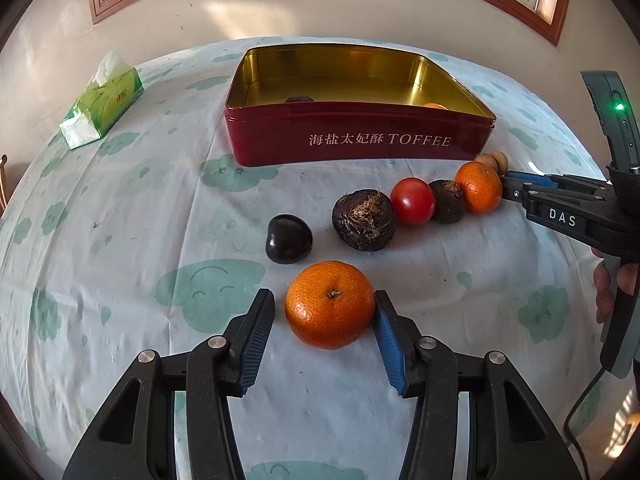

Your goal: Organize fruits

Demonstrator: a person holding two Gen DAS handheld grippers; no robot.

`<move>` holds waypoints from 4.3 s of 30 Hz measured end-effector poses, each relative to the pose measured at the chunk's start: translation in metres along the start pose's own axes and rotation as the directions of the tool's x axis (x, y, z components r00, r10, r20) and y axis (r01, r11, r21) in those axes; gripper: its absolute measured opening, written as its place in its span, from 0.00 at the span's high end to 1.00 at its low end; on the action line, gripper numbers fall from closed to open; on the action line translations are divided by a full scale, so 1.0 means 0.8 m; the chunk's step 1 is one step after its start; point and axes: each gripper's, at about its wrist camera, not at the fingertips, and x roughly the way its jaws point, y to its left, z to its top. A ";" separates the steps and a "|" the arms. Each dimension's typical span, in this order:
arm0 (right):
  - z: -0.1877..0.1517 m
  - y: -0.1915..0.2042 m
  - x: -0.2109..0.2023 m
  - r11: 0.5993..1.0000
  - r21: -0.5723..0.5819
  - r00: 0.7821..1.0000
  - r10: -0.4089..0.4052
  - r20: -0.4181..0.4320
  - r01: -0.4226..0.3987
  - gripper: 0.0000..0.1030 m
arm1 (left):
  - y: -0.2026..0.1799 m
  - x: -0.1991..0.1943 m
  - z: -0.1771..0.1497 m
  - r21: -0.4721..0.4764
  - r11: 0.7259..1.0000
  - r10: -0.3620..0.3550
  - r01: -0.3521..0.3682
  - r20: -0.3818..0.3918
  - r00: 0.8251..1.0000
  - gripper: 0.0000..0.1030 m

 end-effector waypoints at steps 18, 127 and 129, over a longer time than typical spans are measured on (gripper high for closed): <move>-0.001 -0.006 0.002 1.000 0.029 1.000 0.001 0.013 -0.002 0.51 | 0.010 -0.002 0.001 -0.009 1.000 0.004 -0.004 0.004 1.000 0.58; 0.100 0.056 0.015 0.998 -0.018 0.995 0.069 0.070 -0.068 0.57 | 0.035 0.052 0.165 -0.015 0.999 0.032 -0.031 0.091 0.995 0.58; 0.100 0.055 0.016 0.998 -0.019 0.995 0.068 0.070 -0.067 0.58 | 0.035 0.053 0.165 -0.015 0.999 0.034 -0.032 0.091 0.995 0.58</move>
